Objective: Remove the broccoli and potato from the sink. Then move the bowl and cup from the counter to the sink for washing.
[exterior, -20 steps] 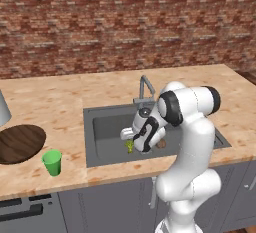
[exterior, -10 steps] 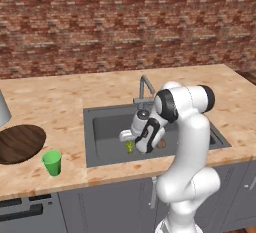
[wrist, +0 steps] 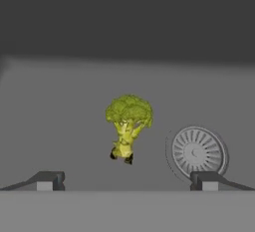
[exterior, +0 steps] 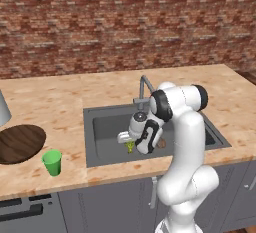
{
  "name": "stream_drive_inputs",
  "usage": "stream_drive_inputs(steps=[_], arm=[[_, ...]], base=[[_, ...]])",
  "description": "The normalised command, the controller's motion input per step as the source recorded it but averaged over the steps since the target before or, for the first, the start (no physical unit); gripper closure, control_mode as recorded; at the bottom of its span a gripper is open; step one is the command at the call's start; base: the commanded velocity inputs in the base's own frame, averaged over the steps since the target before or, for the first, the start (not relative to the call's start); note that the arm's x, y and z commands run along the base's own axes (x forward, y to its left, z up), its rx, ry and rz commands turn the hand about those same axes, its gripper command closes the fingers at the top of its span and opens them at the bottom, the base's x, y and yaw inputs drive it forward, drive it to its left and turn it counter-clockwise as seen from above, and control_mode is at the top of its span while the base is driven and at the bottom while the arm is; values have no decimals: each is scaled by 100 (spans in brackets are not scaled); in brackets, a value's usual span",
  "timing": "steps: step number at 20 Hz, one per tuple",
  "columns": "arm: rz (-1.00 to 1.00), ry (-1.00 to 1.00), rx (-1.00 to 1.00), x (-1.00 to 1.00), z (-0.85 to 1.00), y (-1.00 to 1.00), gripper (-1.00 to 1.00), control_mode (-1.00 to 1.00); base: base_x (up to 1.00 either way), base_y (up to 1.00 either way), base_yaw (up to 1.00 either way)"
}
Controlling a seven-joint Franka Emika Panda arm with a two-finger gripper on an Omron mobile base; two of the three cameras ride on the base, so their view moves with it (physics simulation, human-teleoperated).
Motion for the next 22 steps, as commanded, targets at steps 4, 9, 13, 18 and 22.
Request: stream_drive_inputs(steps=[4,9,13,18,22], arm=[[-3,0,0,6,-17,3,-100,-100],[-1,0,0,17,-12,0,-100,-100],[0,0,0,22,-7,0,-100,-100],[0,0,0,16,-8,-5,-100,-100],[0,0,0,17,-9,-9,-100,-100]], base=[[0,0,0],[0,0,0],[0,0,0],[0,0,0],[0,0,0]])
